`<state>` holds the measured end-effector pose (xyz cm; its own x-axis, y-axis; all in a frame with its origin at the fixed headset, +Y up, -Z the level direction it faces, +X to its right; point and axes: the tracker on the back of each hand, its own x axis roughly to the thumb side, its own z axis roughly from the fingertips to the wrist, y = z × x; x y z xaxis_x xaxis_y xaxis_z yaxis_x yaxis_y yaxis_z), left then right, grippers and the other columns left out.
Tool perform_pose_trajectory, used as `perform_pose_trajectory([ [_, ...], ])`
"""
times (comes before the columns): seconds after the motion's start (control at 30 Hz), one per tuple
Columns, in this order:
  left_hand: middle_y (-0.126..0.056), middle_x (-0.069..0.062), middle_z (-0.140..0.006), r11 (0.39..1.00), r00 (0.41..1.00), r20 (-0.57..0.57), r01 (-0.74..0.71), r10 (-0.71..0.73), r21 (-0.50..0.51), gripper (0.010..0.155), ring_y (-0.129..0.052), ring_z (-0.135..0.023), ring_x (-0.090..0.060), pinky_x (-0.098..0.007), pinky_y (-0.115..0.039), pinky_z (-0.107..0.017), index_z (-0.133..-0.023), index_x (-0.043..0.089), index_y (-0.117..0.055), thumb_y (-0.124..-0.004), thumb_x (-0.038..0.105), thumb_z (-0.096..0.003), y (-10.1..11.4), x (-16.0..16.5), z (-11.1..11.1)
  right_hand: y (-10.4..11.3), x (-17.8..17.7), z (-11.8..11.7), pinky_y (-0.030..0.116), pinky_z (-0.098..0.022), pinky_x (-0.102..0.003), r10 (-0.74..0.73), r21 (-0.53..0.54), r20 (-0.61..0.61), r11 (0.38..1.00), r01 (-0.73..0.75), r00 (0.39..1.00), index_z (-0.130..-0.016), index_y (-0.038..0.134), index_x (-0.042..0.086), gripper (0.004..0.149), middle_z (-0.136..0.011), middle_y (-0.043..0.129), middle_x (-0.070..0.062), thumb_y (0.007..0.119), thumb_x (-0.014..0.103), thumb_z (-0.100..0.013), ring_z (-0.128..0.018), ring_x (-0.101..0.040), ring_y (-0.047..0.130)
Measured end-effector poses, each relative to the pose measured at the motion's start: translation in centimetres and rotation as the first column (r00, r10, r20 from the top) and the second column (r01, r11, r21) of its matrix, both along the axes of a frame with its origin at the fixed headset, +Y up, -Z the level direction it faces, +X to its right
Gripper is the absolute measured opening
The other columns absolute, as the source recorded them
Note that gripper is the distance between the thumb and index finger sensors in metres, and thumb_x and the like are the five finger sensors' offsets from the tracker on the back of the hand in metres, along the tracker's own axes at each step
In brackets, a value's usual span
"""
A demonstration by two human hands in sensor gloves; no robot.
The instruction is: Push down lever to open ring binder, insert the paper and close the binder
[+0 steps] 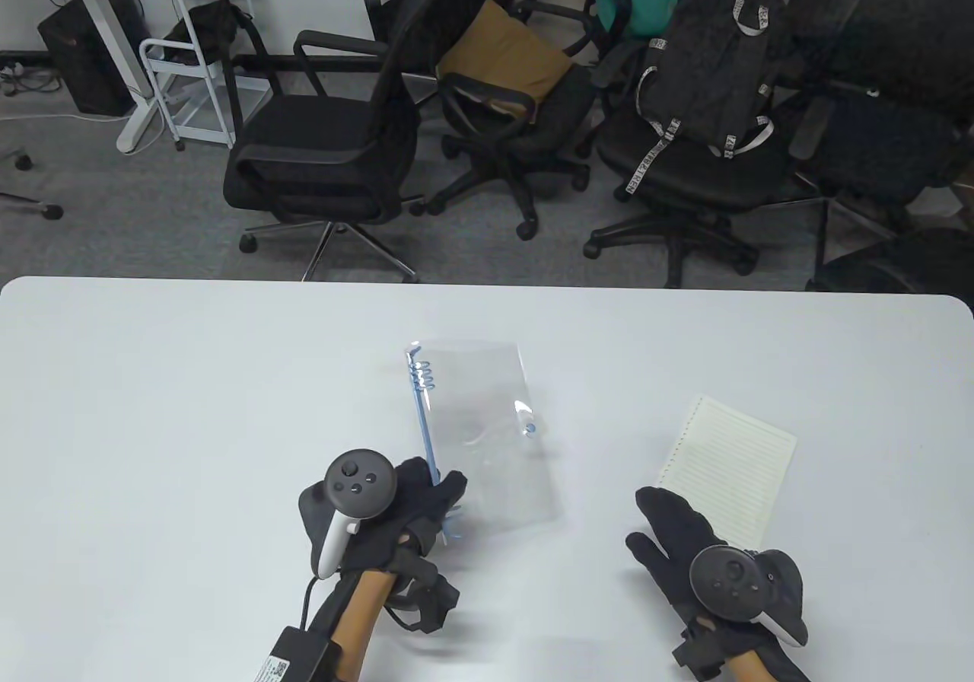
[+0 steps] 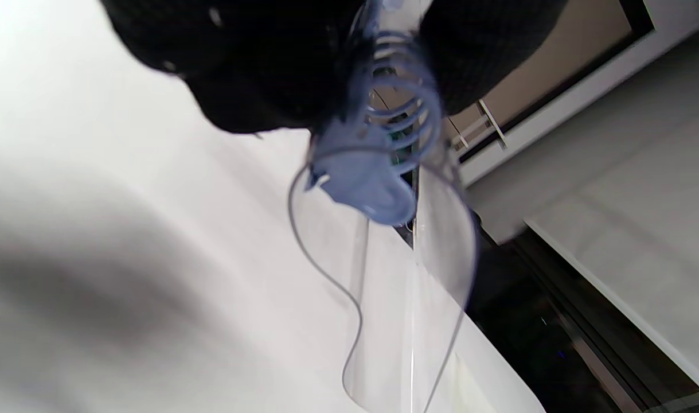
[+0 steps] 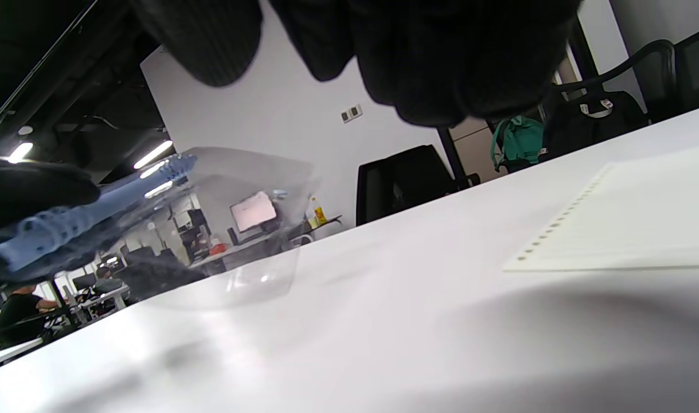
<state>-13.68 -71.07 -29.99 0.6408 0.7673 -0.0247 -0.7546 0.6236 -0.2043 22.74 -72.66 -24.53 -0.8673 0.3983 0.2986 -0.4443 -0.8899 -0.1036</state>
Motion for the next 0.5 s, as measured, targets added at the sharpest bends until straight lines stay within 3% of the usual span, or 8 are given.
perform_pose_trajectory([
  [0.3, -0.089, -0.025, -0.074, 0.996, 0.980, 0.197, 0.013, 0.005, -0.090, 0.069, -0.099, -0.049, -0.026, -0.030, -0.088, -0.034, -0.096, -0.009, -0.080, -0.082, 0.050, -0.0609, -3.0, 3.8, 2.0, 0.0, 0.1, -0.1, 0.072, -0.062, -0.055, 0.014, -0.008, 0.017, 1.000, -0.014, 1.000, -0.112, 0.052, 0.006, 0.062, -0.105, 0.062, -0.031, 0.066, 0.040, -0.062, -0.088, -0.046, 0.075],
  [0.5, -0.089, -0.025, -0.073, 0.987, 0.971, 0.240, 0.032, 0.008, -0.160, 0.069, -0.099, -0.048, -0.026, -0.030, -0.089, -0.034, -0.095, -0.010, -0.081, -0.082, 0.050, -0.0609, -4.8, 4.9, 2.4, -0.1, 0.1, -0.2, 0.072, -0.062, -0.055, 0.028, -0.029, 0.025, 0.999, -0.028, 0.999, -0.112, 0.053, 0.005, 0.062, -0.105, 0.063, -0.031, 0.067, 0.040, -0.062, -0.087, -0.046, 0.075],
])
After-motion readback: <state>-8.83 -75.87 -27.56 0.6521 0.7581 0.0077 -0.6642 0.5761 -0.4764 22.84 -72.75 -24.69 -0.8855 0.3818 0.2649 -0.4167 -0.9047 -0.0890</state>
